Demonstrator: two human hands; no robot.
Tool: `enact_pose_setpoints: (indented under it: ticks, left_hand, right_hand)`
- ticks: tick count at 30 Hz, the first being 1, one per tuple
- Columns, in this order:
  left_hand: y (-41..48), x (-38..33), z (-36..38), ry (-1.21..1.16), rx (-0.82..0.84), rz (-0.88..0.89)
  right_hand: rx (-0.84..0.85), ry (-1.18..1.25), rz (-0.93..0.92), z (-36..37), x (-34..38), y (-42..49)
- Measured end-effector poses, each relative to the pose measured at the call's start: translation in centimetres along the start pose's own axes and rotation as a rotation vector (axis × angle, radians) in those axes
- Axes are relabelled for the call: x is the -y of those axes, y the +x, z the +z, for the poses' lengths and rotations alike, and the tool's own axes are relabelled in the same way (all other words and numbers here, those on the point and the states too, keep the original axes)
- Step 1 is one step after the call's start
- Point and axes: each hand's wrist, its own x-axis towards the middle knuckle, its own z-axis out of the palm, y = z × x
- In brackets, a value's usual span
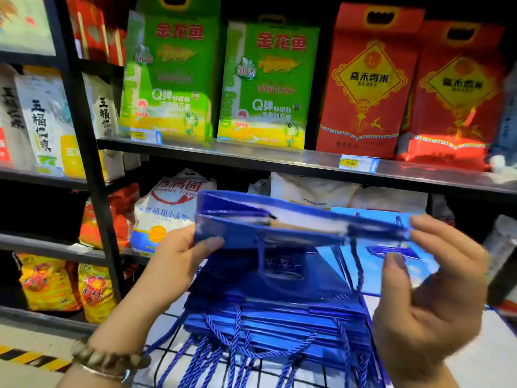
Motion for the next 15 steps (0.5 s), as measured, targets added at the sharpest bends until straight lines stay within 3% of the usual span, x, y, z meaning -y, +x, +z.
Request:
enact_pose_setpoints:
  ticks: [1,3,6,11,15]
  left_hand:
    - [0.1,-0.1,-0.1,-0.012,-0.048,-0.007]
    - [0.3,-0.4,-0.4,-0.034,-0.110,-0.020]
    - [0.7,-1.3,-0.5,-0.125,-0.149,-0.050]
    - [1.9,-4.1,-2.3,-0.295,-0.314,-0.011]
    - [3.7,-7.4,-3.9,-0.251,-0.359,0.092]
  right_hand:
    - [-0.042,-0.010,0.075,0.1,-0.6,0.1]
    - [0.007,0.049,0.394,1.4,-1.0,0.7]
    - [0.120,0.458,0.835,4.3,-2.1,0.9]
    - [0.318,0.289,0.845,6.8,-4.0,2.4]
    - [0.238,0.316,0.754,6.9,-3.5,5.2]
